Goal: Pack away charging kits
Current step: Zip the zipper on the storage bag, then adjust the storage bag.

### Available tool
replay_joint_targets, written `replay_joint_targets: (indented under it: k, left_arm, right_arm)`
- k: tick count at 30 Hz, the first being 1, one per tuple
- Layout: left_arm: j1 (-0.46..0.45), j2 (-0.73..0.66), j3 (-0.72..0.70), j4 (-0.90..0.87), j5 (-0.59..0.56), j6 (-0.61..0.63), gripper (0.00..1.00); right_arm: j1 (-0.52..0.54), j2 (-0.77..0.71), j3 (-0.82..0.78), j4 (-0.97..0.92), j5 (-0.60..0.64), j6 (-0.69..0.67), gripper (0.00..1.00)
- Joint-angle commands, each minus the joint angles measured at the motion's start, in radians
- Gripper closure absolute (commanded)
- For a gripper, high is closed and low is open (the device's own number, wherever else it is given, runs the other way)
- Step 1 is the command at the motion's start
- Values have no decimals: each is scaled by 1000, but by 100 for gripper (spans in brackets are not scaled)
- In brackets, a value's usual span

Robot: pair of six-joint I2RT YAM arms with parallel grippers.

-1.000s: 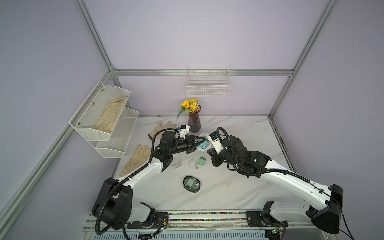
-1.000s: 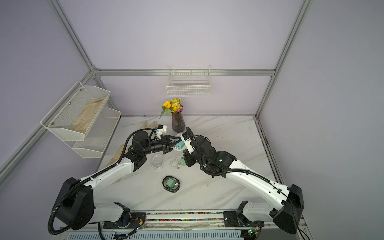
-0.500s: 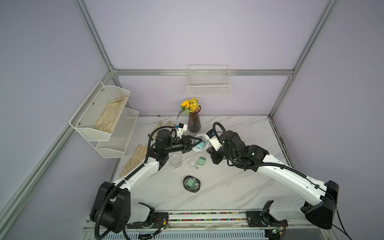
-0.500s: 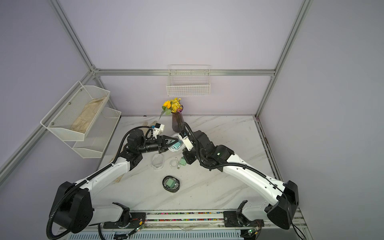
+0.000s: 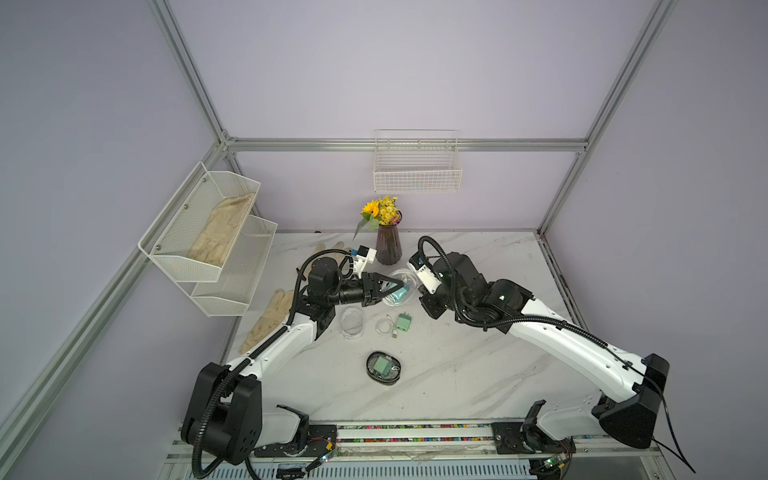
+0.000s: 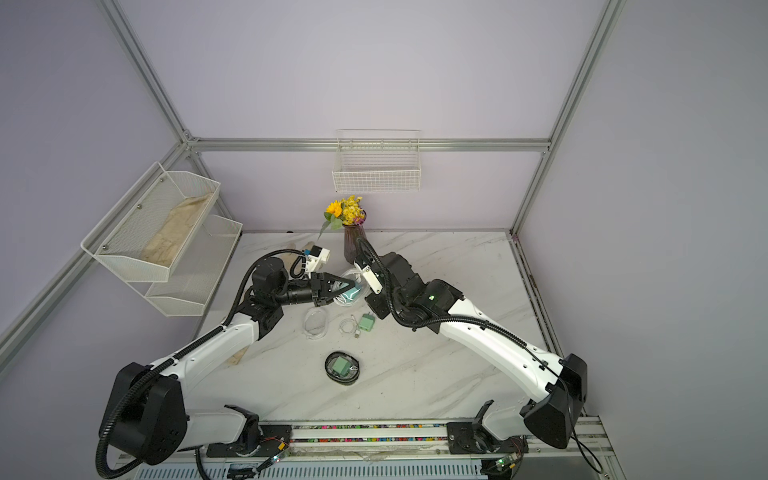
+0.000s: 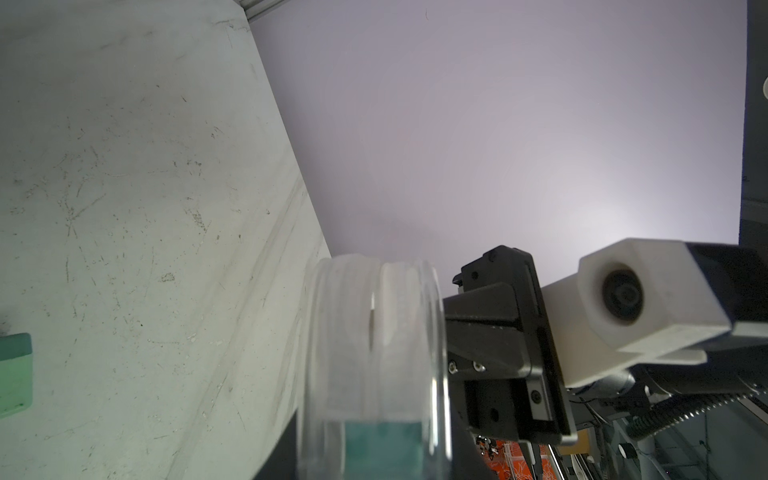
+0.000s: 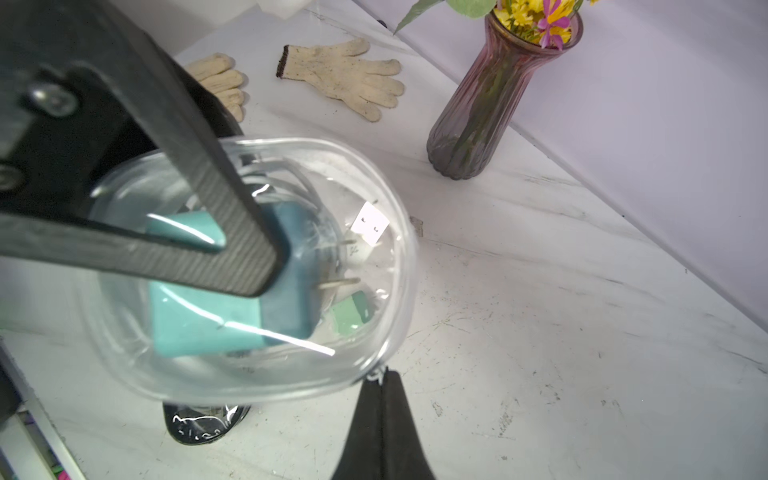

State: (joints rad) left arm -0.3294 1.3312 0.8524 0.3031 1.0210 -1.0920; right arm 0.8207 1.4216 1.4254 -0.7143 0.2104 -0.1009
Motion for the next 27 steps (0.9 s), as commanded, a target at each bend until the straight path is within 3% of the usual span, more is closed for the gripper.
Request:
replay_joint_targets:
  k: [1,8,11,15,18,20,24,27]
  left_arm:
    - [-7,-16,19,-40,115,58,100]
    - [-46,-11,58,-108,116,148,100]
    - [-51,-8,96,-153,107,197,100]
    - [-109,27,239,-410,93,450,100]
    - [-180,72,335,-514,109,578,100]
    - [-203,107,385,-566,104,633,100]
    - [-231,125,429,-587,126,661,99]
    - [-248,128,448,-604,133,674,98]
  right_arm:
    - [-41,19,70,-6,178,-67,100]
    - [-43,22,140,-47,118,-27,100]
    - [-84,-85,102,-68,0,37,69]
    - [-259,-208,42,-53,-393,139,47]
    - [-298,-233,-70,31,-652,214,39]
    - [-298,-249,-140,91,-717,254,30]
    - [-311,-307,-235,185,-832,293,27]
    - [-321,-329,-262,195,-836,294,26]
